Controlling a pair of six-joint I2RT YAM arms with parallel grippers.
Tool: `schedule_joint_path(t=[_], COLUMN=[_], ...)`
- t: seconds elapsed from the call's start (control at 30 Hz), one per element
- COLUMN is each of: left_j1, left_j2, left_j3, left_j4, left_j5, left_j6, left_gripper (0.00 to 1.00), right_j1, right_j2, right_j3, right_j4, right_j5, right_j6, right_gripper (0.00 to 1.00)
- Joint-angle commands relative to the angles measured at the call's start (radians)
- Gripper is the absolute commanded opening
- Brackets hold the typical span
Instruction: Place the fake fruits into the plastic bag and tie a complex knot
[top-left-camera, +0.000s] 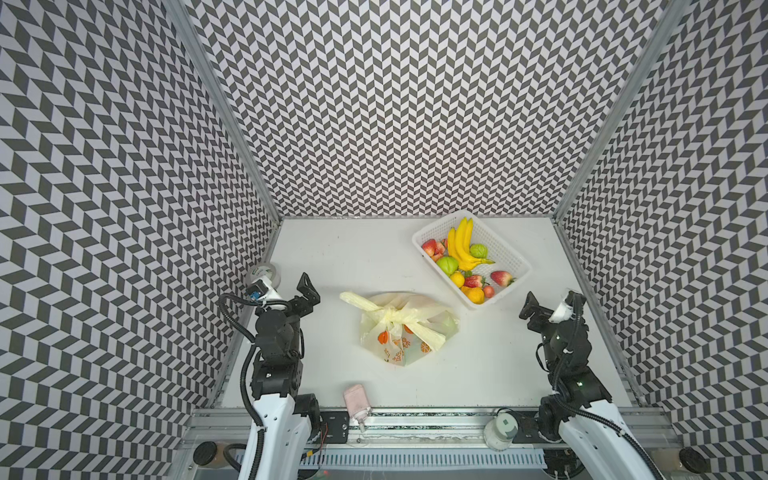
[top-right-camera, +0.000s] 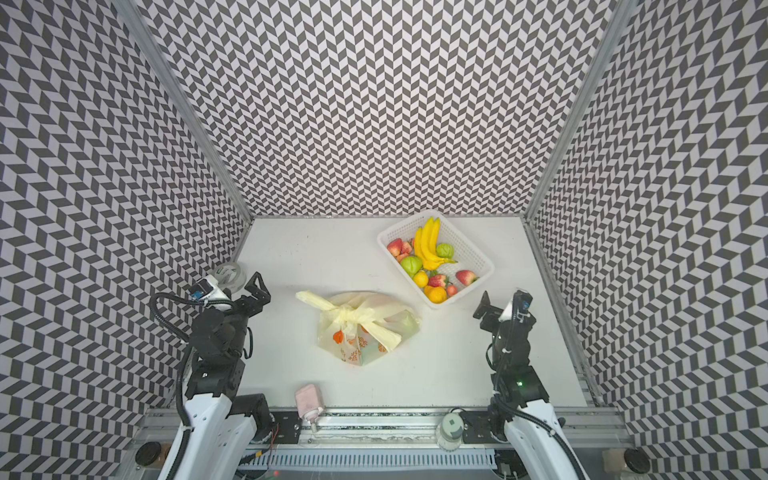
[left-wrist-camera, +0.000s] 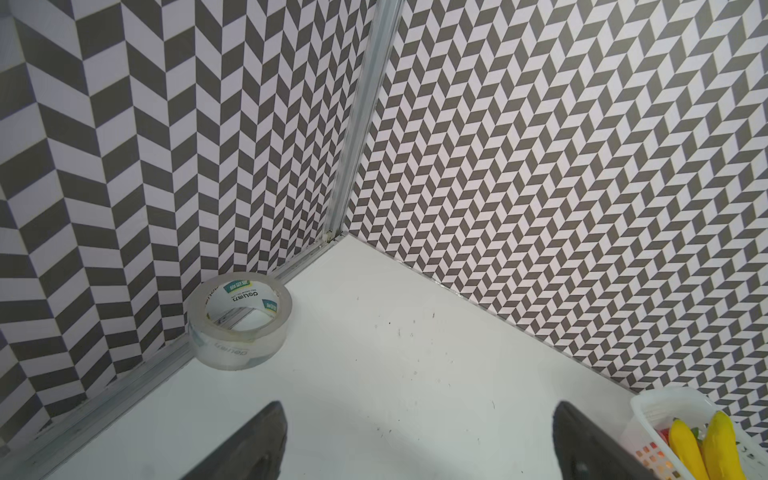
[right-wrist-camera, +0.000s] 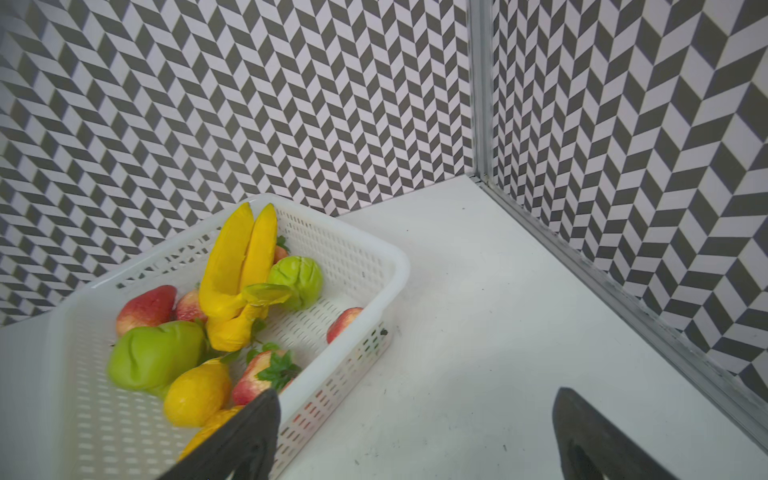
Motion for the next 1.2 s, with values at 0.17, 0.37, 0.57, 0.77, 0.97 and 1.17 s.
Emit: schedule_joint_path(t=[0.17,0.37,0.57,0.77,0.97,1.17], left_j1=[0.006,0.006,0.006,0.006,0.006,0.007], left_j2=[0.002,0.015,0.035,0.058,0.066,0.068], left_j3=[0.001,-0.002,-0.007,-0.012,-0.012,-0.012], left_j4=[0.051,0.059,0.080,0.100,0.103,0.102], left_j5=[0.000,-0.006,-0.006,0.000,-0.012,-0.016], left_j6=[-0.002,-0.006,-0.016,-0.023,-0.015,-0.007], left_gripper=[1.00,1.00,1.00,1.00,1.00,1.00], right_j1=[-0.005,-0.005,-0.005,-0.005,-0.005,-0.005], right_j2=[0.125,0.234,0.352,0.491,0.621,0.739], right_j3=[-0.104,-0.133,-0.166,-0.177,-0.177,-0.188], right_j4=[0.396,0.530,0.758,0.975,1.151,1.336], right_j5=[0.070,0.019,-0.023,-0.051,-0.074,-0.098], right_j6=[-0.053,-0.110,-0.162,-0.206,-0.242,-0.294], right_gripper=[1.00,1.00,0.99,0.99,0.99,0.99])
